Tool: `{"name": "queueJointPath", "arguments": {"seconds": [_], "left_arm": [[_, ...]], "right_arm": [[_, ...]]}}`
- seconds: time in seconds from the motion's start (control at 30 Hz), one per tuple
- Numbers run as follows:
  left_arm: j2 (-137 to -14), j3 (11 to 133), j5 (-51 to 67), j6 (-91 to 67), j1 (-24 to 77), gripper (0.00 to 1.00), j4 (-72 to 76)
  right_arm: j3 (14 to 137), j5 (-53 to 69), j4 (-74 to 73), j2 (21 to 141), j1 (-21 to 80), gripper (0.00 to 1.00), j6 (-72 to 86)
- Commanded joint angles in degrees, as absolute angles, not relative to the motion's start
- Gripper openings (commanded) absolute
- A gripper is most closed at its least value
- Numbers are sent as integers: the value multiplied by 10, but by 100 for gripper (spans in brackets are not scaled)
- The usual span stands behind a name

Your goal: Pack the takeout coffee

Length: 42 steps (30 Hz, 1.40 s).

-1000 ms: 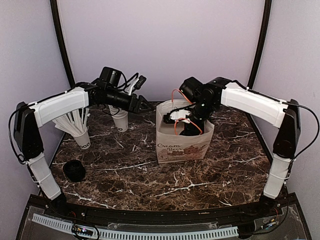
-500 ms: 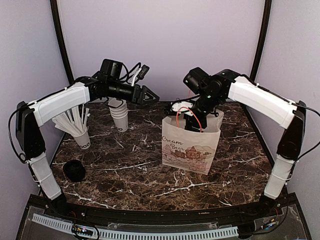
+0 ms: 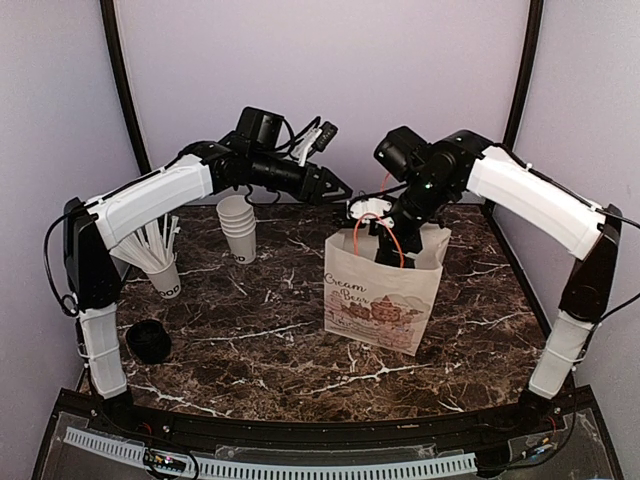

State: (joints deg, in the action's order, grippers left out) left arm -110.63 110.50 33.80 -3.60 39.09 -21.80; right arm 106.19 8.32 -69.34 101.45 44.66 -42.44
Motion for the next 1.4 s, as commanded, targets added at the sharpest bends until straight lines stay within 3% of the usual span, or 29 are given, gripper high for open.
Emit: {"name": "queueJointPath", "arguments": {"seconds": [0.0,0.3,0.5,0.73,1.0,1.17,1.37], "left_arm": [[-1142,1166,350,-8,386,62,-236],[-1219,1265,438,24,400,55,-247],[-1221,1267,436,10,410,55,-225],[-1213,1270,441,3,413,54,-243],[-1117,1216,395,56,417,57,-287],[-1028,1138,405,112,447,58,-315],[-1031,1115,378,168,511,60,-395]], "right_arm": [[1132,98,-724,971,440,99,-450],[1239,82,-760,934,424,99,-460],[1224,104,-732,894,357,98,-445],[1179,121,-737,883,349,98,-446],[1160,136,-746,860,328,98,-454],[1037,158,-717,815,265,97,-480],[879,208,-633,772,194,98,-469]]}}
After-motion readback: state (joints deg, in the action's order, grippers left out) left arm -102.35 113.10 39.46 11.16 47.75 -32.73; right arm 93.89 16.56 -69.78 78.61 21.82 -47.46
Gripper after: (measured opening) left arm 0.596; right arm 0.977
